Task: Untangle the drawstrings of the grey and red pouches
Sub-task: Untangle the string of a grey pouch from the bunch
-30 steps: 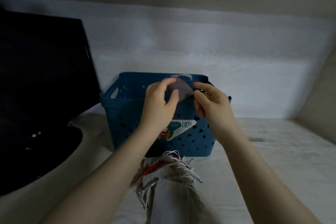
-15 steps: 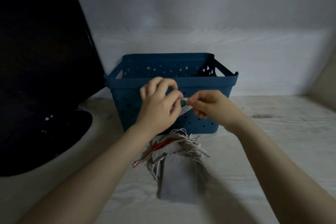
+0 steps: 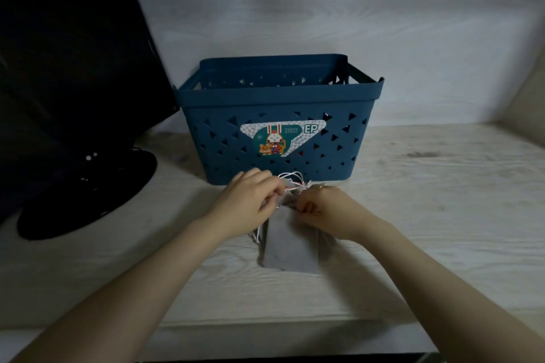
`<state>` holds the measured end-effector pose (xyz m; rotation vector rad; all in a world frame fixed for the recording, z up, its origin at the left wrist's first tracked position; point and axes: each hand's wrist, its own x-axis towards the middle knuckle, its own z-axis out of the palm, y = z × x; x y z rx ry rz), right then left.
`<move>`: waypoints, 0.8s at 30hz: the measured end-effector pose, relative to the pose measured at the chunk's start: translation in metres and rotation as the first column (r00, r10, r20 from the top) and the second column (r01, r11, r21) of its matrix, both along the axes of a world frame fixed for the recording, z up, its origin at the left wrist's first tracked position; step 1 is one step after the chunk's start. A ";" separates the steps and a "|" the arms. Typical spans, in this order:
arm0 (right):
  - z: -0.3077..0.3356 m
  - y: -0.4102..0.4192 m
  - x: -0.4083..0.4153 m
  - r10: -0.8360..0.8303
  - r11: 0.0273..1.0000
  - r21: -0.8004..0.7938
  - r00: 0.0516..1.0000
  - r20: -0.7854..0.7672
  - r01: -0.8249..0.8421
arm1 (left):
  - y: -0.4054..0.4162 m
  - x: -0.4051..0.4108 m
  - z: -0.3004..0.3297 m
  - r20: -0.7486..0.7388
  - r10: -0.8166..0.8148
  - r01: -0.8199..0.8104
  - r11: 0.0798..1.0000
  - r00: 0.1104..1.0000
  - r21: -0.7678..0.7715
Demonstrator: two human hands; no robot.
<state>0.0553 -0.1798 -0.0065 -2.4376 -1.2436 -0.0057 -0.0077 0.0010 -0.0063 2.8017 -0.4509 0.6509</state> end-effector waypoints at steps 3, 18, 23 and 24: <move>-0.005 -0.002 -0.003 -0.026 1.000 0.018 0.999 0.028 0.026 | -0.004 -0.007 -0.003 -0.069 0.003 -0.010 0.995 0.998 -0.101; 0.041 -0.015 0.019 -0.087 0.907 0.402 0.991 -0.102 0.122 | -0.019 0.009 0.026 -0.071 0.091 -0.113 0.880 0.993 -0.461; 0.032 -0.017 0.035 -0.176 0.975 0.138 0.984 -0.008 0.176 | -0.015 0.016 0.014 -0.070 0.149 -0.163 0.826 0.986 -0.540; 0.031 -0.017 0.037 -0.193 0.975 0.114 0.981 -0.005 0.192 | -0.014 0.017 0.012 -0.065 0.160 -0.168 0.795 0.985 -0.582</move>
